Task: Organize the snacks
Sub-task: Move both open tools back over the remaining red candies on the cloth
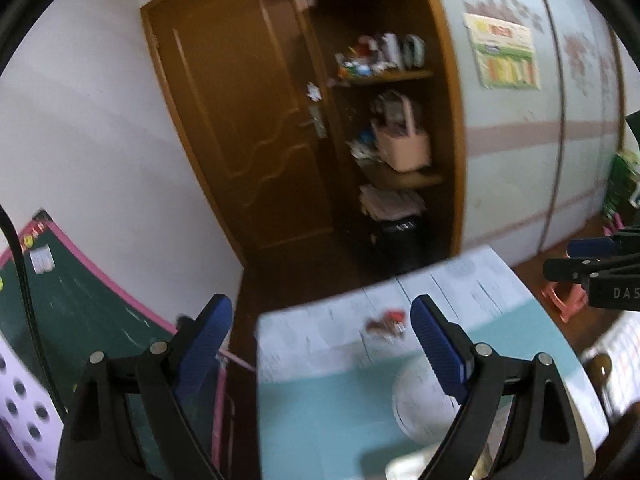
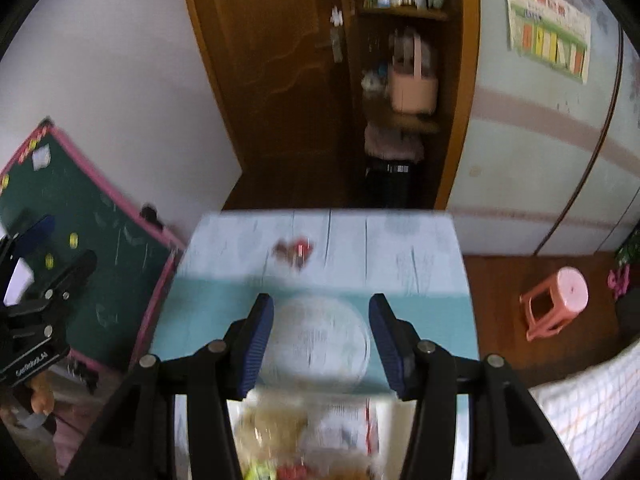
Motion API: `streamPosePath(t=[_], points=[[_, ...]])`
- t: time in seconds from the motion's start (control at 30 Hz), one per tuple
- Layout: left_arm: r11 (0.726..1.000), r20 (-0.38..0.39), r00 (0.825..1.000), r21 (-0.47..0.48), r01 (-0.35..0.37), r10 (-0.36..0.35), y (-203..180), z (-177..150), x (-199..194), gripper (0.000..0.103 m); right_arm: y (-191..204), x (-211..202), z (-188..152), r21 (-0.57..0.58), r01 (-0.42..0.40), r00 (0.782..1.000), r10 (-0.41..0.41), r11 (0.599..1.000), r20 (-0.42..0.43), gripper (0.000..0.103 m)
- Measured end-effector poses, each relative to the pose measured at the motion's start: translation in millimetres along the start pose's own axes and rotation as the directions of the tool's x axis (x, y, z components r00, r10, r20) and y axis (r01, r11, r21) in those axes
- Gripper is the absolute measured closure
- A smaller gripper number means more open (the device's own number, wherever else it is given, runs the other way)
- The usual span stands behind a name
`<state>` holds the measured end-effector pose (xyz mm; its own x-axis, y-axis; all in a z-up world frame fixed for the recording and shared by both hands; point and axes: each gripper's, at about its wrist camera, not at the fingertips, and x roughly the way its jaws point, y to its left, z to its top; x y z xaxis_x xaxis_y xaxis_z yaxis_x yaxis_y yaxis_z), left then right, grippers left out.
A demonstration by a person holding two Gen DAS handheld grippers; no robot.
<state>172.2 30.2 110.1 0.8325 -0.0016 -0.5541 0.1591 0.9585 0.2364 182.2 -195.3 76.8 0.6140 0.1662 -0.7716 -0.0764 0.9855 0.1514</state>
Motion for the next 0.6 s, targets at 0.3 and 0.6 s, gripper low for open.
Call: streamPosePath(t=[0.3, 0.6], points=[[0.991, -0.044, 0.993, -0.073, -0.112, 0.109, 19.6, 74.8, 111.5, 0.013, 7.2, 82.1, 86.6, 0.020, 0.031, 0.996, -0.029, 0.999, -0.081, 0.053], [0.983, -0.254, 0.967, -0.166, -0.077, 0.033, -1.1, 5.2, 259.2, 0.013, -0.3, 247.0, 60.1, 0.129, 0.005, 0.952, 0.035, 0.992, -0.303, 0.053]])
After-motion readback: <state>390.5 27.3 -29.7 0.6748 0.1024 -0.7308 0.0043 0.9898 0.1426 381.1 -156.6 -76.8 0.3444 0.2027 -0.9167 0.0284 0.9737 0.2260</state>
